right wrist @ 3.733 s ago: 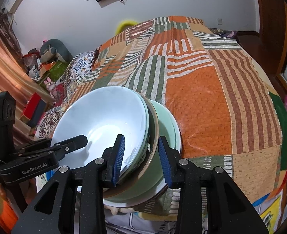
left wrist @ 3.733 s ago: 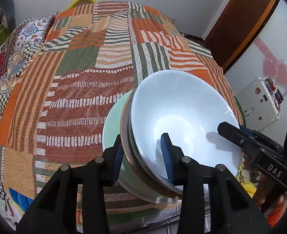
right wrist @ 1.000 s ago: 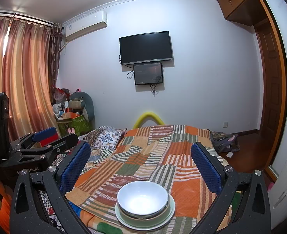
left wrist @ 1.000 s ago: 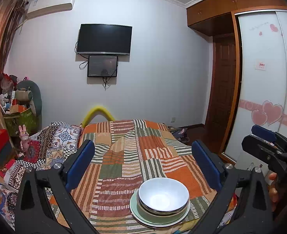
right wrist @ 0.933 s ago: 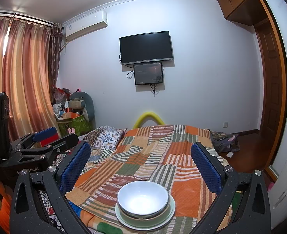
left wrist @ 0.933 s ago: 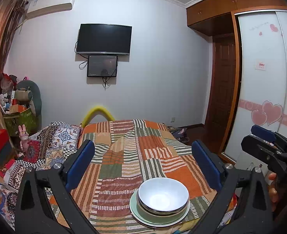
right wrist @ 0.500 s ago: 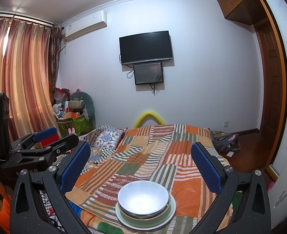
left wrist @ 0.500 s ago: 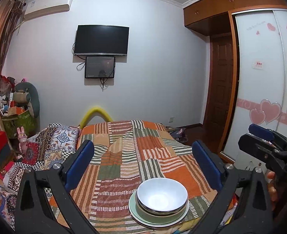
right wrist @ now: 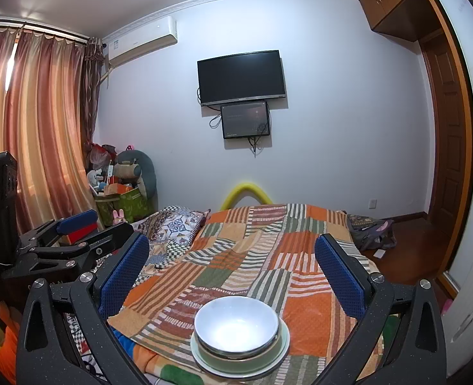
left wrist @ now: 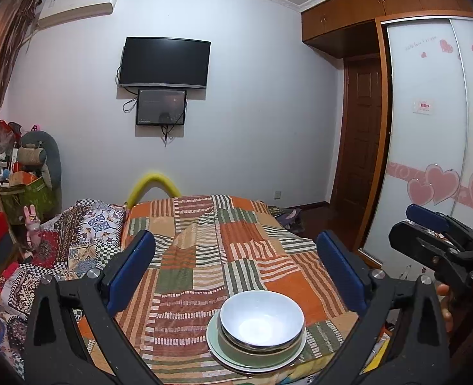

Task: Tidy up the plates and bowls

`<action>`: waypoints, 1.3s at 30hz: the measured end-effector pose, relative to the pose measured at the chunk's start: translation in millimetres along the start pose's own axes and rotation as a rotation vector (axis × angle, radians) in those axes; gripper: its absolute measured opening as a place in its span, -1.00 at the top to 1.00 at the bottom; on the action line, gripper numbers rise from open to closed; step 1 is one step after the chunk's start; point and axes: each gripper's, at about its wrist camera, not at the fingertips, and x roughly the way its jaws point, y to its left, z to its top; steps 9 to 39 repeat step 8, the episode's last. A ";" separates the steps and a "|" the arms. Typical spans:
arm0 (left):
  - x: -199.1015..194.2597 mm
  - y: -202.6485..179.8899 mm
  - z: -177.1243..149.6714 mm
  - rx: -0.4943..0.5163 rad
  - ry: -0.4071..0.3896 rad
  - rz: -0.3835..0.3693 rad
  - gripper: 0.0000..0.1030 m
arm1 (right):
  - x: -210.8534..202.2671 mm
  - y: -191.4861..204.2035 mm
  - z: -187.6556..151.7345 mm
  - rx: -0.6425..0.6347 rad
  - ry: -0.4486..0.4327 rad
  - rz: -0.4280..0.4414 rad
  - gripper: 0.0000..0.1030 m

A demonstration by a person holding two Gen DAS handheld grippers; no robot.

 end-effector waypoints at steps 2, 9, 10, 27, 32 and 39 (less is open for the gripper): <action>0.4 0.0 0.0 0.003 0.001 -0.005 -0.98 | 0.2 0.2 0.1 0.000 0.001 0.001 -1.00; -0.8 -0.4 -0.3 0.008 -0.008 -0.004 -0.99 | 1.9 -0.2 -1.0 -0.001 0.008 0.005 -1.00; -0.8 -0.4 -0.3 0.008 -0.008 -0.004 -0.99 | 1.9 -0.2 -1.0 -0.001 0.008 0.005 -1.00; -0.8 -0.4 -0.3 0.008 -0.008 -0.004 -0.99 | 1.9 -0.2 -1.0 -0.001 0.008 0.005 -1.00; -0.8 -0.4 -0.3 0.008 -0.008 -0.004 -0.99 | 1.9 -0.2 -1.0 -0.001 0.008 0.005 -1.00; -0.8 -0.4 -0.3 0.008 -0.008 -0.004 -0.99 | 1.9 -0.2 -1.0 -0.001 0.008 0.005 -1.00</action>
